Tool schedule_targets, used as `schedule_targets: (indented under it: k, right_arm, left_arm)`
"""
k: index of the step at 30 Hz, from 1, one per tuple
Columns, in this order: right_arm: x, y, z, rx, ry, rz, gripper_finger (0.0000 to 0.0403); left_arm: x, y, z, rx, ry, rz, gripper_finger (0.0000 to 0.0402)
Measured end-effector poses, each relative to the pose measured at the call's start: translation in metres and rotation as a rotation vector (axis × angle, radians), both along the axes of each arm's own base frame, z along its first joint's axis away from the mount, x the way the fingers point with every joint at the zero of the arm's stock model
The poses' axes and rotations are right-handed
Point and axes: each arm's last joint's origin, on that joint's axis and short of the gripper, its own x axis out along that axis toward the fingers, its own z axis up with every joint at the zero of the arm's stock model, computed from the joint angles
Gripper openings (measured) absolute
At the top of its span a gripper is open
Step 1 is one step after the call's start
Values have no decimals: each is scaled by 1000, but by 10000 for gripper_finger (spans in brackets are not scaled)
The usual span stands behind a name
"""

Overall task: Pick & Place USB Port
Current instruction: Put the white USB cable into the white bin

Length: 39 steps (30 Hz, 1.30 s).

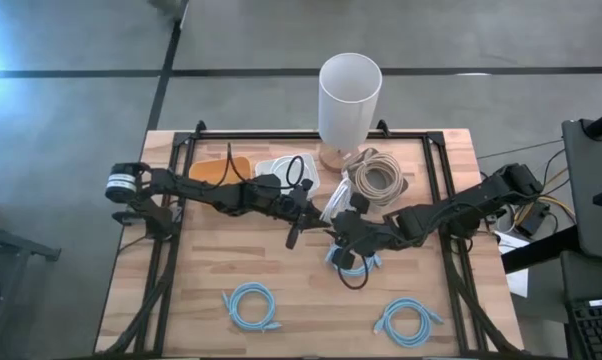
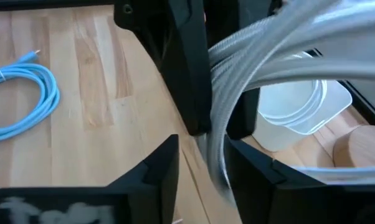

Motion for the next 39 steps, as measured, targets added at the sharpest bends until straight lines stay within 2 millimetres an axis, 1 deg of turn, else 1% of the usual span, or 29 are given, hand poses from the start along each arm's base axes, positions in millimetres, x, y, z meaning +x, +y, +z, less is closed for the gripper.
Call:
schedule_targets:
  k: [5,9,14,17,19,22,26,28,32,35,39]
  right_arm:
    - [-5,-1,11,-14,42,3,152]
    - [-10,-2,20,-25,73,3,165]
    - [-11,-3,23,-25,69,1,173]
    - [-11,-3,21,-29,78,1,173]
    - [-10,-2,19,-31,85,2,173]
    - [-8,-2,16,-34,94,1,174]
    - [-7,-1,13,-37,104,1,172]
    - [-6,-1,12,-39,109,1,172]
    - [-5,-1,10,-41,117,2,174]
    - [-5,-1,9,-42,117,2,173]
    - [-5,-1,9,-42,117,1,172]
  left_arm:
    - [-3,7,-10,-65,128,31,47]
    - [-11,26,-9,-90,210,91,41]
    - [-34,64,3,-162,273,121,32]
    - [-50,91,9,-231,288,75,37]
    - [-59,108,9,-271,294,19,40]
    - [-67,132,2,-308,290,-44,39]
    - [-72,158,-18,-382,325,-75,35]
    - [-70,165,-29,-418,345,-103,37]
    - [-68,170,-47,-485,375,-191,40]
    - [-68,172,-51,-502,375,-220,40]
    - [-69,171,-49,-486,349,-277,40]
